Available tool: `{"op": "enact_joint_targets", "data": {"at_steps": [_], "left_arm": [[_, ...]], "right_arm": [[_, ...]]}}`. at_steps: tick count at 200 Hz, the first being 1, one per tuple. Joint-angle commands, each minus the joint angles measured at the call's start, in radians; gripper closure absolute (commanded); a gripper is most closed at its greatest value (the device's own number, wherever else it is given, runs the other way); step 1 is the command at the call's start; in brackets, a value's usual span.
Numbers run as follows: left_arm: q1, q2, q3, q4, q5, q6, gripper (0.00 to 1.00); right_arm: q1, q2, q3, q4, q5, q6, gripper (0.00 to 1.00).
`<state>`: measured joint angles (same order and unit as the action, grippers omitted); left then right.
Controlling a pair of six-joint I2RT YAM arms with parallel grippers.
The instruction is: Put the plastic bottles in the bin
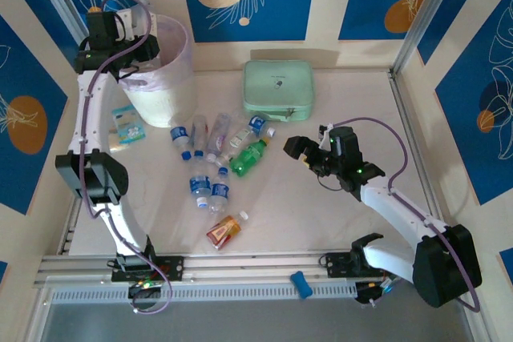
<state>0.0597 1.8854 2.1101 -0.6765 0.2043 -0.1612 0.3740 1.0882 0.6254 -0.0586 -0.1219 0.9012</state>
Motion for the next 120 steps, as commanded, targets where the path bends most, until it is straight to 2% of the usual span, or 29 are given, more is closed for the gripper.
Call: {"op": "enact_joint_targets", "data": {"at_steps": [1,15,37,64,120], "left_arm": [[0.006,0.017,0.05,-0.034,-0.019,0.028,0.48],[0.006,0.02,0.049,-0.038,-0.016,0.024,0.44],[0.005,0.012,0.05,-0.043,-0.009,0.02,0.29],[0.006,-0.014,0.051,-0.035,-0.013,0.006,0.0],[-0.012,-0.109,0.027,-0.018,0.053,-0.045,0.0]], "right_arm": [[0.012,-0.025,-0.012,-0.019,0.011,0.002,0.01],[0.013,-0.029,-0.011,-0.025,0.014,0.001,0.01],[0.017,-0.037,-0.012,-0.029,0.015,0.001,0.01],[0.026,-0.036,-0.009,-0.028,0.022,0.001,0.01],[0.047,-0.009,-0.001,-0.011,0.025,0.002,0.01]]}}
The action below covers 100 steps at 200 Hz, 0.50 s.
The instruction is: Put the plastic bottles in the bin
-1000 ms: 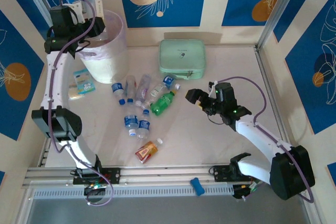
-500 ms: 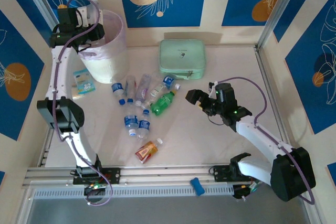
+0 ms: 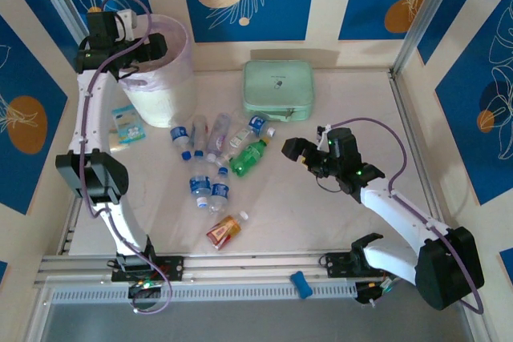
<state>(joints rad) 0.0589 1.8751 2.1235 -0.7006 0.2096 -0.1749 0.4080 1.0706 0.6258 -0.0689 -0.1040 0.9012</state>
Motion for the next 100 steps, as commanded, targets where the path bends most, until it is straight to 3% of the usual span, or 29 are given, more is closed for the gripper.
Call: {"op": "enact_joint_targets", "data": {"at_steps": [1,25,70,100], "left_arm": [[-0.012,-0.102,0.01,0.007,0.049,-0.033,0.0],[-0.053,-0.201,-0.104,0.061,0.053,-0.045,0.0],[-0.156,-0.453,-0.492,0.243,0.007,-0.103,0.0],[-0.239,-0.598,-0.726,0.28,-0.055,-0.139,0.0]], "right_arm": [[0.013,0.01,-0.001,0.0,0.007,0.002,0.01],[0.021,0.029,0.001,0.01,0.007,0.003,0.01],[0.037,0.077,0.023,0.02,0.003,-0.001,0.01],[0.053,0.122,0.042,0.032,0.002,0.001,0.01]]}}
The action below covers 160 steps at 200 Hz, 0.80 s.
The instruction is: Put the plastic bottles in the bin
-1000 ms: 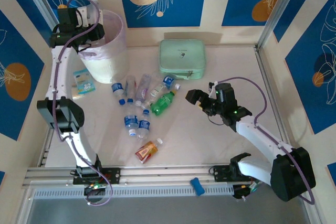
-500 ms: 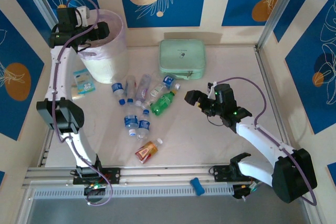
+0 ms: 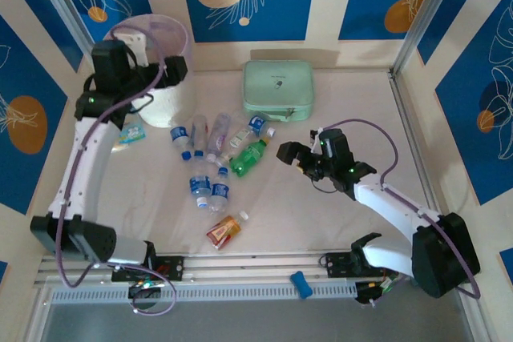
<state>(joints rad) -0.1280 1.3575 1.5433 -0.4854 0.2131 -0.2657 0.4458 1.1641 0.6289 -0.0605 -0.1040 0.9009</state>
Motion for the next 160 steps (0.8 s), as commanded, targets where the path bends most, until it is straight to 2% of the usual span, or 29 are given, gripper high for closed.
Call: {"op": "enact_joint_targets", "data": {"at_steps": [1,42,104,160], "left_arm": [[-0.055,-0.085,-0.153,0.065,-0.061,-0.048,0.0],[-0.178,-0.21,-0.416,0.007,-0.142,-0.1,0.0],[-0.257,-0.302,-0.738,-0.048,-0.226,-0.249,0.0],[-0.299,-0.267,-0.863,0.027,-0.251,-0.303,0.0]], "right_arm": [[0.016,0.03,0.04,0.023,0.003,0.001,0.01],[0.043,0.116,0.076,0.053,-0.009,0.013,0.01],[0.088,0.216,0.146,0.048,-0.013,0.015,0.01],[0.1,0.26,0.169,0.042,-0.02,0.02,0.01]]}}
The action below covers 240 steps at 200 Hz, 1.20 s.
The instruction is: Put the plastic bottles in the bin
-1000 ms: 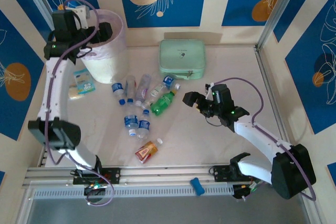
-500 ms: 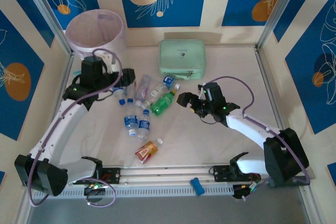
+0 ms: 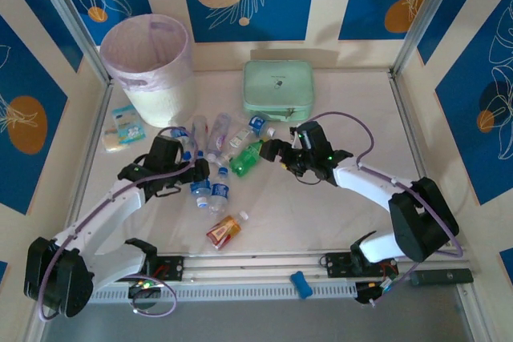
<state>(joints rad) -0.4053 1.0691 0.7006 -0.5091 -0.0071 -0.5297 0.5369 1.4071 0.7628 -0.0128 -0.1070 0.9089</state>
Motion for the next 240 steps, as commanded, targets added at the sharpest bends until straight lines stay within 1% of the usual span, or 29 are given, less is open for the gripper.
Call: {"op": "enact_joint_targets", "data": {"at_steps": [1,35,61,116,121,157,162,174,178,191,195,206,223,240], "left_arm": [[-0.022,0.024,-0.021,0.052,-0.031,-0.039,0.0],[-0.046,0.108,-0.016,0.097,-0.043,-0.04,0.0],[-0.053,0.162,-0.021,0.132,-0.063,-0.029,0.03],[-0.064,0.23,-0.035,0.198,-0.078,-0.03,0.07],[-0.066,0.237,-0.036,0.203,-0.076,-0.029,0.09],[-0.072,0.281,-0.044,0.22,-0.087,-0.029,0.11],[-0.073,0.286,-0.045,0.225,-0.085,-0.027,0.12],[-0.073,0.296,-0.047,0.229,-0.085,-0.028,0.13],[-0.073,0.3,-0.048,0.232,-0.084,-0.027,0.15],[-0.073,0.308,-0.05,0.238,-0.086,-0.029,0.17],[-0.072,0.31,-0.05,0.24,-0.086,-0.028,0.19],[-0.073,0.313,-0.051,0.24,-0.092,-0.03,0.2],[-0.073,0.312,-0.058,0.243,-0.1,-0.029,0.27],[-0.073,0.305,-0.064,0.243,-0.109,-0.027,0.29]], "right_arm": [[0.009,0.018,0.036,-0.006,-0.017,0.011,0.01],[0.015,0.026,0.044,-0.019,-0.013,0.013,0.01],[0.017,0.021,0.043,-0.026,-0.007,0.015,0.01],[0.016,0.022,0.041,-0.032,-0.002,0.012,0.01],[0.017,0.025,0.041,-0.033,-0.002,0.012,0.01],[0.017,0.029,0.043,-0.03,-0.005,0.013,0.01],[0.017,0.029,0.041,-0.028,-0.005,0.013,0.01],[0.017,0.029,0.041,-0.028,-0.005,0.013,0.01],[0.017,0.031,0.04,-0.027,-0.006,0.012,0.01],[0.017,0.032,0.04,-0.028,-0.007,0.011,0.01],[0.017,0.03,0.04,-0.028,-0.007,0.01,0.01],[0.017,0.031,0.038,-0.028,-0.007,0.01,0.01],[0.017,0.031,0.036,-0.028,-0.004,0.011,0.01],[0.017,0.032,0.036,-0.029,-0.005,0.011,0.01]]}}
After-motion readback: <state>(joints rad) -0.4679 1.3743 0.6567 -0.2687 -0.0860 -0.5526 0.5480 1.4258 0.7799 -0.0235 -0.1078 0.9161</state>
